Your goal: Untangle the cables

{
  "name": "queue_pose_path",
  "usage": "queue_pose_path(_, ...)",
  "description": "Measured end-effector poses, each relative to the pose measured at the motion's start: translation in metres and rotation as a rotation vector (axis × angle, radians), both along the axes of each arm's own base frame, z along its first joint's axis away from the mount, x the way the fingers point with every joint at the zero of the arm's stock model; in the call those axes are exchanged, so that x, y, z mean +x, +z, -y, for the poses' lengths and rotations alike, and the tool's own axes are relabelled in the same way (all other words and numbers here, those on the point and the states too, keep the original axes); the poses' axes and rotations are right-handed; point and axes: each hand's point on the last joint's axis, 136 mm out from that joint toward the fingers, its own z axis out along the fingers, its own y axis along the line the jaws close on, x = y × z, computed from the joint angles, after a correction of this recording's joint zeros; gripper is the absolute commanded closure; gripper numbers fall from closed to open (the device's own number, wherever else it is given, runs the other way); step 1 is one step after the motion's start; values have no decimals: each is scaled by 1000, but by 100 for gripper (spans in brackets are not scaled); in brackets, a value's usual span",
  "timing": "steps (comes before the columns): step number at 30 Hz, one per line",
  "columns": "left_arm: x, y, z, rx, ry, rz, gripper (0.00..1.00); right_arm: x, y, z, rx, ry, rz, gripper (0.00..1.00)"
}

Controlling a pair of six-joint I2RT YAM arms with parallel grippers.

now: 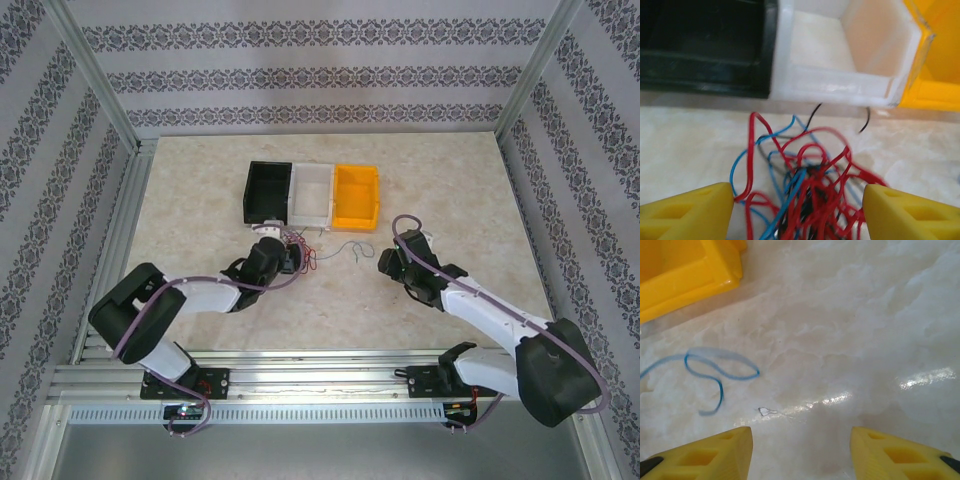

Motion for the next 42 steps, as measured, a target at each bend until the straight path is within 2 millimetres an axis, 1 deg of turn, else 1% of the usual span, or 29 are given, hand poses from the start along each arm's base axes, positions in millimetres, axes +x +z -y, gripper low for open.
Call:
queue_pose_path(1,4,3,3,-10,-3,2,35,1,0,-3,-4,9,-4,45)
queue_pose_path(3,12,8,5,-30,-2,-2,45,5,1,-12,-12,40,-4,45)
queue_pose_path(5,16,6,4,-45,0,-18,51,9,6,-24,-19,85,9,45)
queue_pose_path(8,13,-6,3,-42,-13,-62,53,14,14,-45,-27,165,33,44)
queue_pose_path(11,9,-13,7,-46,-36,-91,57,18,19,-65,-24,240,45,42)
queue_pose_path(13,8,-13,9,-57,-46,-98,64,19,18,-77,-21,292,39,42)
queue_pose_path(17,6,-15,13,-81,-58,-114,79,23,16,-110,1,418,18,41)
queue_pose_path(20,5,-18,15,-86,-64,-124,85,26,15,-137,30,516,7,41)
queue_pose_path(22,5,-18,15,-85,-64,-125,86,28,14,-151,46,564,1,42)
queue_pose_path(24,5,-19,15,-84,-64,-126,88,30,11,-162,65,595,-11,42)
queue_pose_path(27,5,-20,16,-86,-67,-127,91,34,2,-171,78,614,-34,43)
queue_pose_path(32,6,-21,16,-87,-67,-126,93,42,-10,-178,101,614,-61,47)
queue_pose_path(34,6,-22,16,-86,-67,-126,94,48,-13,-178,112,604,-65,50)
queue_pose_path(37,6,-22,17,-86,-67,-126,96,59,-15,-182,132,587,-62,60)
queue_pose_path(41,7,-22,17,-87,-70,-128,100,68,-17,-181,153,556,-55,89)
queue_pose_path(42,7,-22,17,-87,-70,-128,100,70,-16,-181,154,551,-50,93)
